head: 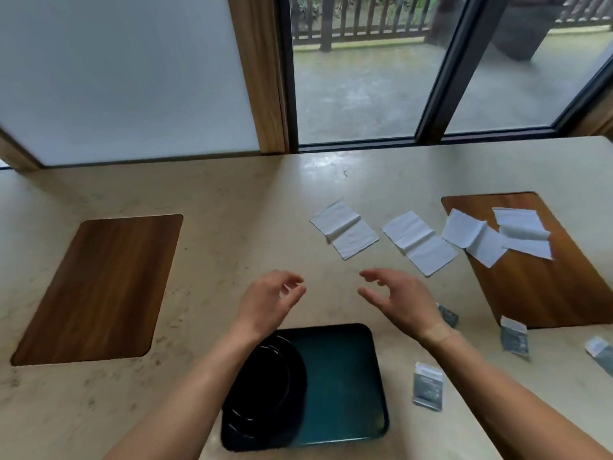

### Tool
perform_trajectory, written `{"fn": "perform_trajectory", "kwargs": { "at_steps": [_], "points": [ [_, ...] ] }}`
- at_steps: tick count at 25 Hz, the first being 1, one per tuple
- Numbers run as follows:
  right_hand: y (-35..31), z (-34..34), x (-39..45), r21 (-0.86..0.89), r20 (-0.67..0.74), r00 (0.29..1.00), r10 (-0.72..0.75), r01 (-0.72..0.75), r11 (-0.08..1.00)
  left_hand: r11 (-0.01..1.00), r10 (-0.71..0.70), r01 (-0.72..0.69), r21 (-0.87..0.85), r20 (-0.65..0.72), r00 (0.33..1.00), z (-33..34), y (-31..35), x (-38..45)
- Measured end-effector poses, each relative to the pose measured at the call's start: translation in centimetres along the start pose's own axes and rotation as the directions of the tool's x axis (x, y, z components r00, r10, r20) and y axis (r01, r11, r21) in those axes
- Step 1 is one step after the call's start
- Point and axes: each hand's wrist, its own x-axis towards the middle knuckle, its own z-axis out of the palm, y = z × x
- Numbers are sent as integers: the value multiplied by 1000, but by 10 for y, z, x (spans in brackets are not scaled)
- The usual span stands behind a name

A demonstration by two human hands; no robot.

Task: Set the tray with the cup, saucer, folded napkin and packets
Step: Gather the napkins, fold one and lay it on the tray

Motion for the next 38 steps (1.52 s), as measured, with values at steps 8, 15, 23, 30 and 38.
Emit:
{"fn": "perform_trajectory", "kwargs": {
  "at_steps": [8,15,23,30,38],
  "points": [
    [62,-21,92,-171,22,999,-48,51,984,979,-166,169,111,-34,986,45,26,78],
    [91,8,170,-433,21,983,-182,174,884,888,-65,91,451,-73,995,81,2,160],
    [103,43,218,-324,89,977,-192,210,922,881,-55,59,469,-21,998,116,-14,196],
    [102,50,228,-230,86,989,-116,133,964,936,-73,87,341,-53,996,115,-16,199],
    [85,33,201,148,-39,999,13,-8,989,997,-77,76,-19,-71,995,89,5,178]
  ]
}}
